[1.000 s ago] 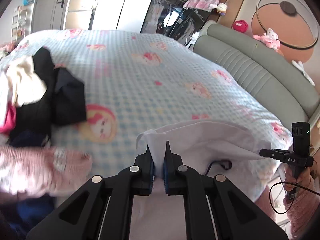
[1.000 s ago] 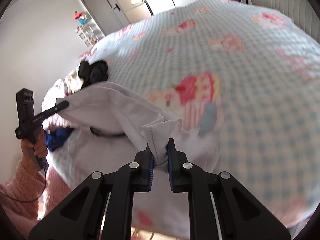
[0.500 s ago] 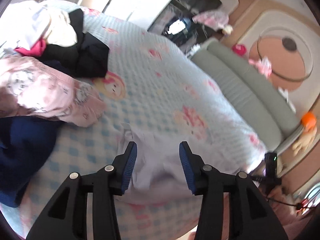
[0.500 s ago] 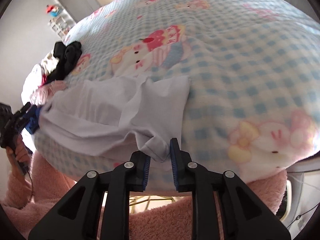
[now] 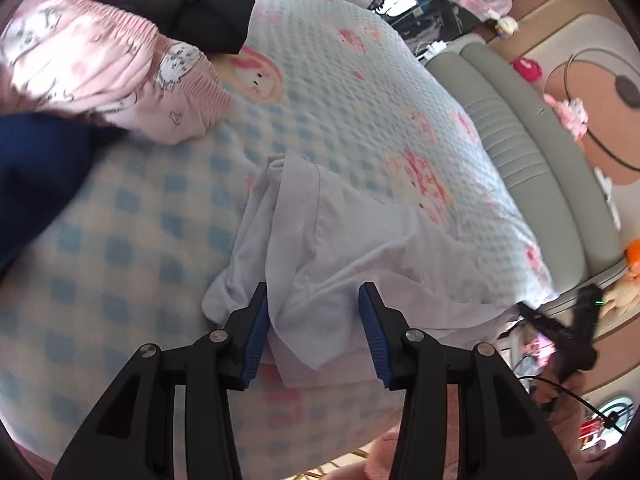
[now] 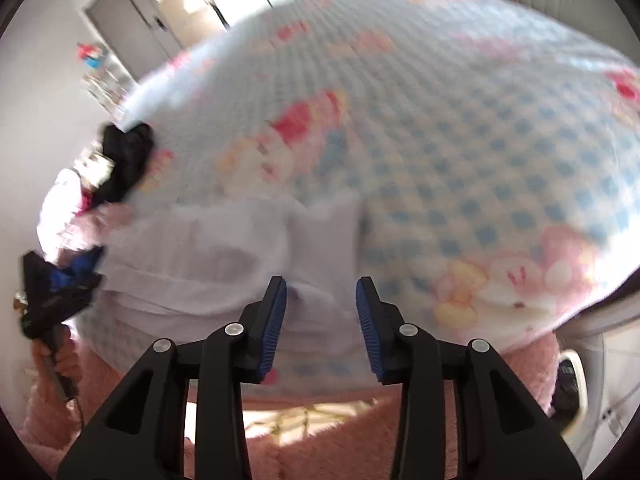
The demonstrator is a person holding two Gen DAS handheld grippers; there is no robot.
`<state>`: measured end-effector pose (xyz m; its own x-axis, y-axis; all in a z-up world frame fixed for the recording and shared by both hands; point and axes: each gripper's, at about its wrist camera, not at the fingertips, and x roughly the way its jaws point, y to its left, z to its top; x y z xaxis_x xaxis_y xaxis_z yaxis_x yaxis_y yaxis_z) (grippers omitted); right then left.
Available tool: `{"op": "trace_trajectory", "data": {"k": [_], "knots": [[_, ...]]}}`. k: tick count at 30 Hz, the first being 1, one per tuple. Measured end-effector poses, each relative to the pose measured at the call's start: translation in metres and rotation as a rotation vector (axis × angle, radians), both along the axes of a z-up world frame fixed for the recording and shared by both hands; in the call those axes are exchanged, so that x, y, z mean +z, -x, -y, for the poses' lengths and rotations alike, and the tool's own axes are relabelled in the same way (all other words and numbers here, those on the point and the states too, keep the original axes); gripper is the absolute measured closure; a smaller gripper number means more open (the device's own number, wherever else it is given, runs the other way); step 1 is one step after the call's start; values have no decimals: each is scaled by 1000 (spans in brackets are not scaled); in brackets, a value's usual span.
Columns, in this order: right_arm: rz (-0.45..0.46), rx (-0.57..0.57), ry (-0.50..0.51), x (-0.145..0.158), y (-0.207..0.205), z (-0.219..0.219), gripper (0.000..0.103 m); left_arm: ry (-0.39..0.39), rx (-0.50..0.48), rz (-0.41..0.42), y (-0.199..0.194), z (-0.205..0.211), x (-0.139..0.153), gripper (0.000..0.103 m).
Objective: Fold clothes
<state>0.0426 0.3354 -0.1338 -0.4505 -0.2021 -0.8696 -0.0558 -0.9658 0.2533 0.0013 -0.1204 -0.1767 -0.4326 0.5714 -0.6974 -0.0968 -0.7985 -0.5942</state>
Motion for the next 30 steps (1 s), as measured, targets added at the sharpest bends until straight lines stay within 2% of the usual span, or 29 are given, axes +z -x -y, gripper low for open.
{"op": "trace_trajectory", "data": {"k": [1,3,4,5,8,10,12,13,15,17,18,22,25,27,30], "knots": [[31,-1,-41,-8,1,-1,66,7,-6,1,-3,-1,-1,57],[60,9,-133,-18,-1,2,66,118,-33,24,-6,-8,-4,57],[72,14,-174,-22,-2,4,66,148,-51,28,-6,-10,-3,57],[67,15,-187,-21,-4,4,64,147,-61,22,-9,-9,0,57],[42,-1,-184,-13,-6,3,63,77,-43,18,-13,2,6,57],[23,-12,-177,-7,-7,3,61,-2,-25,29,-11,10,5,53],[-25,-25,-109,4,-6,1,61,-93,13,58,-6,16,1,52],[-49,-29,-43,6,-4,0,59,-128,33,66,-4,17,0,52],[-49,-52,133,-2,4,-7,57,-194,76,81,0,20,-3,52],[-24,-76,290,-17,13,-12,57,-213,133,77,4,17,-5,52],[-10,-68,255,-19,12,-9,57,-204,130,80,8,12,-6,52],[43,-35,114,-24,9,6,57,-60,99,69,20,-9,-7,54],[59,-1,31,-17,-1,5,57,-4,60,54,28,-12,-7,54],[37,-10,34,-7,-4,-5,56,26,57,54,34,-13,-8,54],[-17,-35,115,6,2,-22,52,62,75,47,41,-16,-7,54]]}}
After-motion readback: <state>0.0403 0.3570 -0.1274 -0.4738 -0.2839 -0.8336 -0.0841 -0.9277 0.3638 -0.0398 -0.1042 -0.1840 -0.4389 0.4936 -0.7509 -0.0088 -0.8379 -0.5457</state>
